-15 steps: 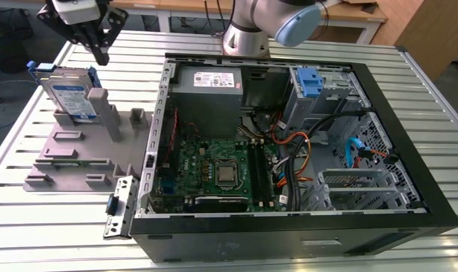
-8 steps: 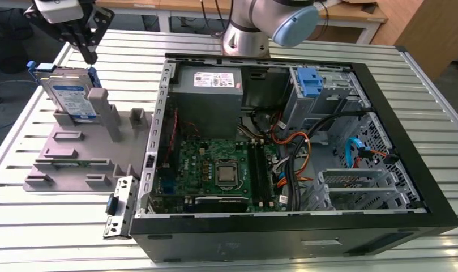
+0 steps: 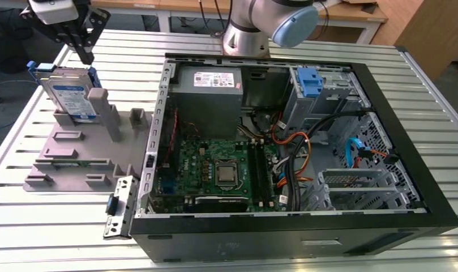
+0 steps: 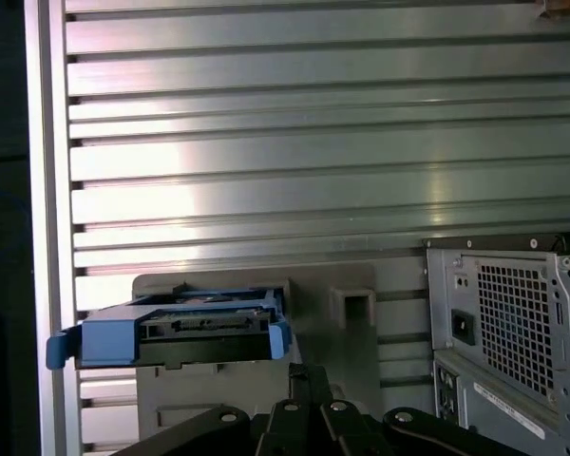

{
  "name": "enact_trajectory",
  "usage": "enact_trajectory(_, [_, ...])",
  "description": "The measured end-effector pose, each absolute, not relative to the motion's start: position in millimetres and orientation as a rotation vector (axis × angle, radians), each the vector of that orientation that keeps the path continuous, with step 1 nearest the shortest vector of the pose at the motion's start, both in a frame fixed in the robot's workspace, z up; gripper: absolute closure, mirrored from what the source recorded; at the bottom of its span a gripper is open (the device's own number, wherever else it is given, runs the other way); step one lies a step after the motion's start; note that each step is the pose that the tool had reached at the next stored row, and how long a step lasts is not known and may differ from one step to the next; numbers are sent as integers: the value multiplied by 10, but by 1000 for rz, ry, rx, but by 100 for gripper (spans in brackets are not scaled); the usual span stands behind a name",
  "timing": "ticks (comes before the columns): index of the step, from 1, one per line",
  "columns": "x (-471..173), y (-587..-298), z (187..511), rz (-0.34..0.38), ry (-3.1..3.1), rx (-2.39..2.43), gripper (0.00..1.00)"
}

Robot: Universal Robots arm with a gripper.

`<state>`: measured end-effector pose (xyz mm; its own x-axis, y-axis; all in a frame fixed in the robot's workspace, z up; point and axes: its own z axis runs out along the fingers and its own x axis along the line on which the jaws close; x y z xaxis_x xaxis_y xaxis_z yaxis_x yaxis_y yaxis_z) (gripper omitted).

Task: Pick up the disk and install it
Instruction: 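Reach for the disk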

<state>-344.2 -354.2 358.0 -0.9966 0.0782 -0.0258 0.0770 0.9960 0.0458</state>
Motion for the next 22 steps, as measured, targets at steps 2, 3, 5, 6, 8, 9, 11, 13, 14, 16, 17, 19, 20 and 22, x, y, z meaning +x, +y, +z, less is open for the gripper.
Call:
enact_trajectory(2, [-3443, -3541, 3580, 70, 3111, 121, 89])
enact_trajectory(3, [-3443, -3541, 3578, 70, 3113, 121, 89])
enact_trajectory(5, [-3443, -3541, 3570, 69, 3124, 122, 89])
enact_trajectory(6, [-3443, -3542, 3566, 69, 3129, 122, 89])
enact_trajectory(8, [-3443, -3542, 3557, 68, 3145, 123, 89])
enact_trajectory(9, [-3443, -3541, 3554, 68, 3149, 124, 89])
enact_trajectory(11, [-3444, -3541, 3554, 68, 3149, 124, 89])
enact_trajectory(13, [-3443, -3542, 3554, 68, 3149, 124, 89])
enact_trajectory(14, [-3443, -3542, 3554, 68, 3149, 124, 89])
enact_trajectory(16, [-3443, -3541, 3554, 68, 3149, 124, 89])
enact_trajectory(17, [-3447, -3542, 3554, 68, 3149, 124, 89])
enact_trajectory(19, [-3469, -3541, 3551, 68, 3149, 124, 89])
enact_trajectory(20, [-3484, -3540, 3550, 68, 3149, 124, 89])
enact_trajectory(22, [-3522, -3539, 3546, 68, 3149, 124, 89])
